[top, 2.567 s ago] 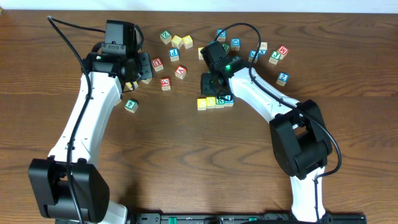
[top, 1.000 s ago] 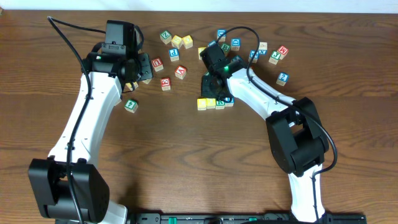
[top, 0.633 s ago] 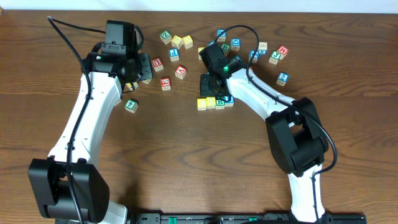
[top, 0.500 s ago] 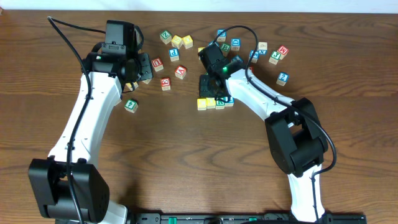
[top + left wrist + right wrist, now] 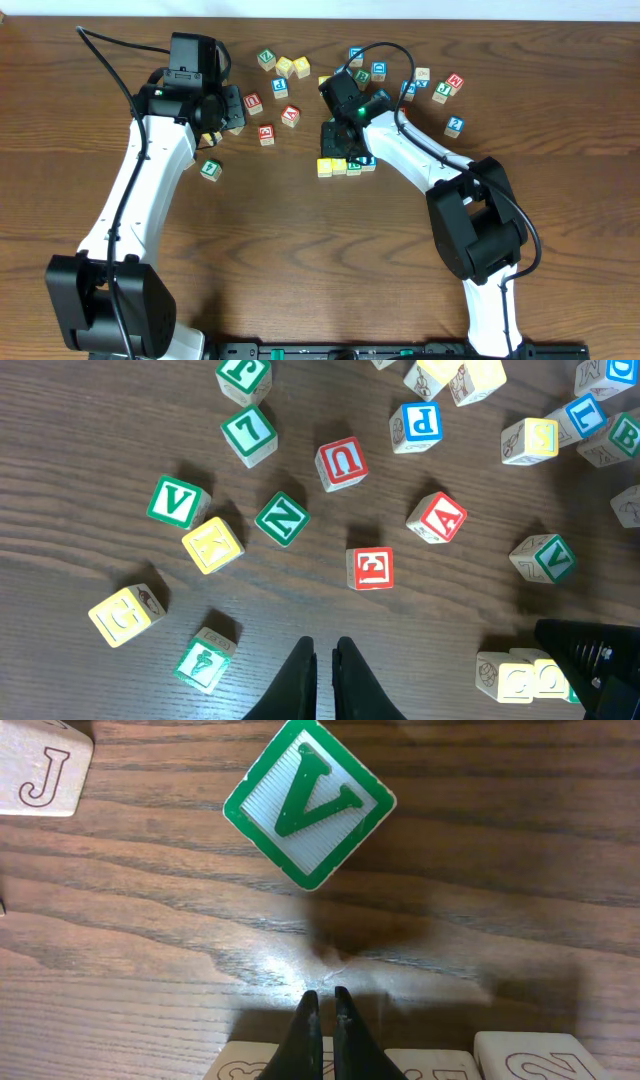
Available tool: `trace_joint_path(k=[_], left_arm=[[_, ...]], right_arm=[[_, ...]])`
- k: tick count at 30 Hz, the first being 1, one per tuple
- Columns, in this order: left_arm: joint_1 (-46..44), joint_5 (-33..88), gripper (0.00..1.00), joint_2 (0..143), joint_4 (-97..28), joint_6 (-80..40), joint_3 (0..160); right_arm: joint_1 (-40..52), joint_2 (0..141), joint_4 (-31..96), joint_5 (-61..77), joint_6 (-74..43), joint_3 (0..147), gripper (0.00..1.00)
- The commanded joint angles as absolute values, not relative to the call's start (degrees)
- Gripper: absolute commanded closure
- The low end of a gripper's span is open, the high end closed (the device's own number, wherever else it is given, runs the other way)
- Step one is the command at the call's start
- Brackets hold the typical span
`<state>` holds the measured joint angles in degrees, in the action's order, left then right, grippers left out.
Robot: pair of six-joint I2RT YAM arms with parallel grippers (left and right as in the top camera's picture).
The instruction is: Spell out CORL
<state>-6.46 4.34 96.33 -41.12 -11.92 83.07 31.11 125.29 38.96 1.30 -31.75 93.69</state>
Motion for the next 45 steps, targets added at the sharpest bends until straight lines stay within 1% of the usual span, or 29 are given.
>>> trace_joint_path(k=[1, 45], left_arm=[[-6.28, 3.79, 0.92, 96.12, -41.32, -11.2, 83.59], [-6.28, 3.79, 0.92, 96.12, -41.32, -11.18, 83.59]], right_arm=[[31.59, 125.95, 39.18, 1.72, -31.03, 93.91, 0.99], [31.62, 125.95, 40.49, 2.2, -31.03, 93.91, 0.99]])
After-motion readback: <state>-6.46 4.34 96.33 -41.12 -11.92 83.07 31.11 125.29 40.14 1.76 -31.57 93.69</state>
